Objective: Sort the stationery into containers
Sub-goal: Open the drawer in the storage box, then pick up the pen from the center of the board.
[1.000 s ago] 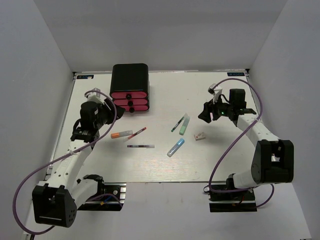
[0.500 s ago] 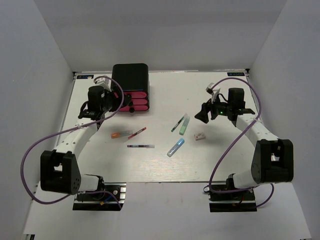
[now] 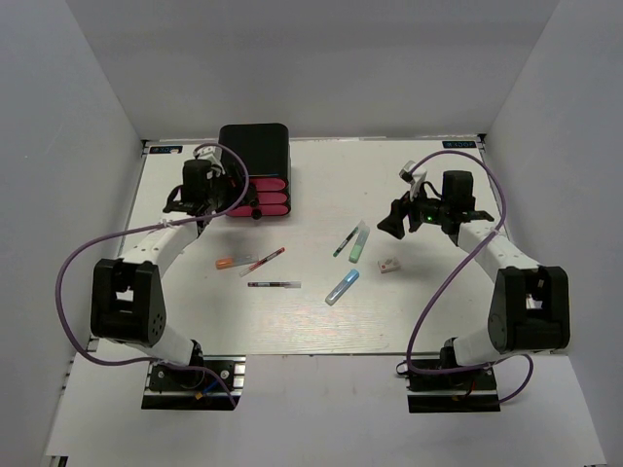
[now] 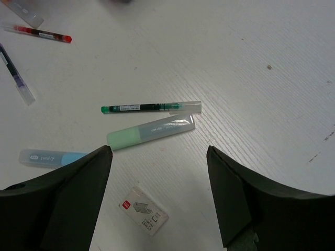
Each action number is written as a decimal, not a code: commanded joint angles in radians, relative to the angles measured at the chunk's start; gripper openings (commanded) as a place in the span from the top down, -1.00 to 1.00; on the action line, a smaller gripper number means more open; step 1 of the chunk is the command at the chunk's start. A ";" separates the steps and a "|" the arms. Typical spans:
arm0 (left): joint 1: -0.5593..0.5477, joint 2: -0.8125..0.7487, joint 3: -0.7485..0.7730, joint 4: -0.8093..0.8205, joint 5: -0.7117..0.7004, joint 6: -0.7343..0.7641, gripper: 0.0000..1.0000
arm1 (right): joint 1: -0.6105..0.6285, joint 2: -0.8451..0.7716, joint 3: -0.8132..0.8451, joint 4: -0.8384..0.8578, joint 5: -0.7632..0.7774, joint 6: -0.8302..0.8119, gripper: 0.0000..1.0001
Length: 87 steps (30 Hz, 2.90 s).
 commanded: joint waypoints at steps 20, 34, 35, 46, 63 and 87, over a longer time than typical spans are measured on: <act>-0.013 0.057 0.089 0.074 -0.006 -0.031 0.54 | 0.022 0.021 -0.013 0.070 -0.082 -0.016 -0.57; -0.033 -0.182 -0.155 0.032 0.027 -0.049 0.71 | 0.084 0.044 0.006 -0.238 -0.299 -0.646 -0.76; -0.033 -0.182 -0.155 0.032 0.018 -0.049 0.59 | 0.088 0.055 0.016 -0.325 -0.316 -0.697 -0.76; -0.033 -0.272 -0.176 -0.053 0.017 -0.008 -0.79 | 0.282 0.289 0.230 -0.803 -0.263 -1.386 -0.58; -0.024 -0.682 -0.385 -0.290 -0.110 -0.047 -0.85 | 0.476 0.415 0.266 -0.798 0.022 -1.410 -0.27; -0.015 -0.656 -0.522 -0.291 -0.268 -0.590 -0.85 | 0.567 0.299 0.609 -0.284 0.010 -0.464 1.00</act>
